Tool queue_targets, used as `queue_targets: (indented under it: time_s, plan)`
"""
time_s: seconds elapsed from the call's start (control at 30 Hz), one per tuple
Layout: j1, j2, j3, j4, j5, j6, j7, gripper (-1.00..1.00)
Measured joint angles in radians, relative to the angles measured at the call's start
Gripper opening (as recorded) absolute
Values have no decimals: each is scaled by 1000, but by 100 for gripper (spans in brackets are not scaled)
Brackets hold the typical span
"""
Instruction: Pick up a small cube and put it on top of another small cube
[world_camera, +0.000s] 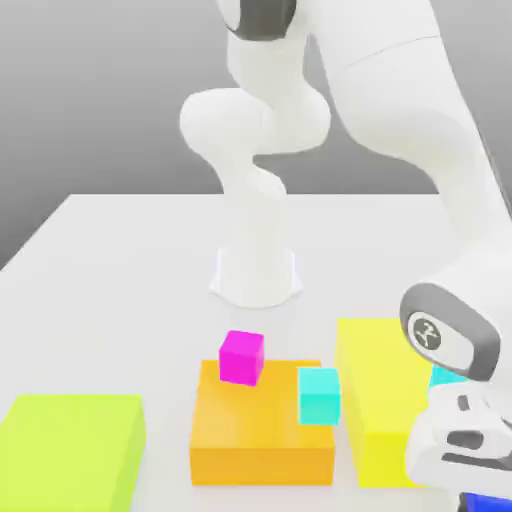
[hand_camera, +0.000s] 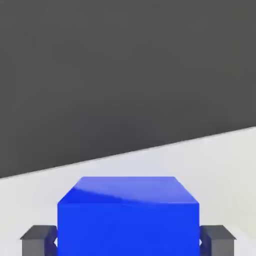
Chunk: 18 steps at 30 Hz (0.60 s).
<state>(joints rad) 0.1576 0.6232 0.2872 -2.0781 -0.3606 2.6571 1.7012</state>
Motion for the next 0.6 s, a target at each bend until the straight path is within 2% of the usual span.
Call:
queue_targets:
  time_s: [0.17,0.4,0.6]
  plan:
    - [-21,-62,28,-16,32,-45,-22,-100]
    - [-88,-304,125,-121,174,-165,-88,-100]
    - [-105,-506,171,-229,307,-236,-138,-100]
